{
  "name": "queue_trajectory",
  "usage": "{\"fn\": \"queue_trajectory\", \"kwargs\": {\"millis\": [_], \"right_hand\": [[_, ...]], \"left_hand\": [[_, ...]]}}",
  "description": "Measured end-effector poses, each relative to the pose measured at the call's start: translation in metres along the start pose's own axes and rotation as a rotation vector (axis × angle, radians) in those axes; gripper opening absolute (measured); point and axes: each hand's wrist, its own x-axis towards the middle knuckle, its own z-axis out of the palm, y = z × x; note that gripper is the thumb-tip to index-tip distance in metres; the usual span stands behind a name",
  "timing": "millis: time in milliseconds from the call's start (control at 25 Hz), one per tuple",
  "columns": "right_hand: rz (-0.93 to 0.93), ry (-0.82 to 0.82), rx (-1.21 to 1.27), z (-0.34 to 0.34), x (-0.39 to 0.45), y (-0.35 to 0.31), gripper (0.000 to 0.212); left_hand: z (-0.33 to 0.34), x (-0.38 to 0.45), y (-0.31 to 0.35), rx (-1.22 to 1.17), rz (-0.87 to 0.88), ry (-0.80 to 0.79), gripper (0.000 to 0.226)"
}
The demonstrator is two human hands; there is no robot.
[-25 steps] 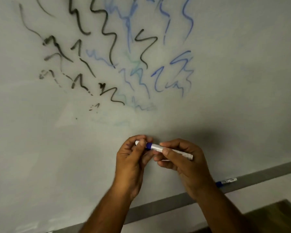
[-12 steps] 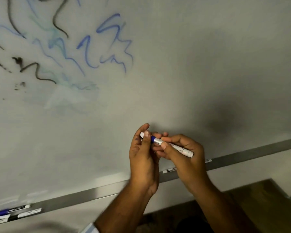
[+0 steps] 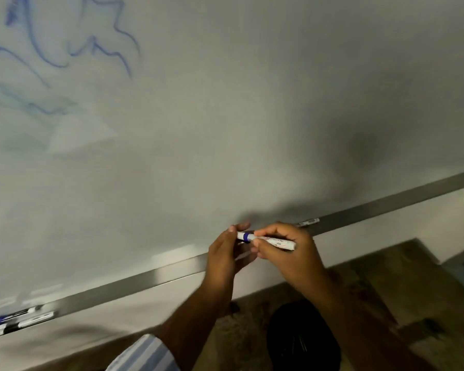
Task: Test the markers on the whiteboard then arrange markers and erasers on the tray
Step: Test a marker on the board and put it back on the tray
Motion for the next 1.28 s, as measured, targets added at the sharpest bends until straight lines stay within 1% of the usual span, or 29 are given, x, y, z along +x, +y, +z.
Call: {"fn": "queue_trajectory", "kwargs": {"millis": [80,160,240,320,400,440,480,560,600,680,720,800,880,960,1120,1280], "right_hand": [[0.217,0.02,0.069,-0.006,-0.009,0.025,0.012],[0.417,0.041,0.124,-0.014,-0.021,0.057,0.01],[0.593,0.09,0.175,-0.024,-0.033,0.096,0.01],[0.75,0.171,0.24,-0.034,-0.048,0.143,0.01],[0.862,0.234,0.223,-0.04,-0.063,0.183,0.009],[0.913,0.251,0.161,-0.044,-0.071,0.203,0.008],[0.953,0.248,0.101,-0.047,-0.078,0.216,0.011],[1.046,0.204,-0.02,-0.052,-0.09,0.243,0.028],[1.094,0.173,-0.042,-0.054,-0.093,0.251,0.03],[1.121,0.097,-0.128,-0.061,-0.1,0.275,0.022],[1.103,0.038,-0.181,-0.065,-0.104,0.29,0.024],[1.064,-0.007,-0.274,-0.07,-0.111,0.31,0.026],[1.02,-0.017,-0.333,-0.069,-0.109,0.294,0.033],[1.023,-0.011,-0.349,-0.069,-0.109,0.293,0.038],[1.075,0.019,-0.316,-0.069,-0.109,0.289,0.03],[1.006,0.073,-0.241,-0.066,-0.1,0.27,0.015]], "left_hand": [[-0.008,0.009,-0.028,0.117,-0.112,-0.013,0.035],[-0.012,0.017,-0.055,0.174,-0.224,-0.004,0.029],[-0.019,0.026,-0.074,0.211,-0.284,0.016,0.024],[-0.025,0.036,-0.09,0.227,-0.345,0.025,0.025],[-0.028,0.042,-0.101,0.269,-0.398,0.007,0.027],[-0.028,0.044,-0.108,0.308,-0.416,-0.004,0.026],[-0.028,0.045,-0.115,0.354,-0.425,-0.016,0.024],[-0.029,0.044,-0.132,0.492,-0.42,-0.063,0.017],[-0.03,0.042,-0.137,0.553,-0.414,-0.098,0.014],[-0.032,0.04,-0.149,0.602,-0.414,-0.133,0.013],[-0.033,0.039,-0.153,0.595,-0.422,-0.138,0.012],[-0.033,0.038,-0.158,0.575,-0.44,-0.135,0.013],[-0.033,0.038,-0.16,0.564,-0.45,-0.116,0.017],[-0.034,0.038,-0.161,0.554,-0.453,-0.102,0.018],[-0.038,0.036,-0.164,0.538,-0.468,-0.078,0.015],[-0.039,0.037,-0.166,0.573,-0.431,-0.093,0.016]]}}
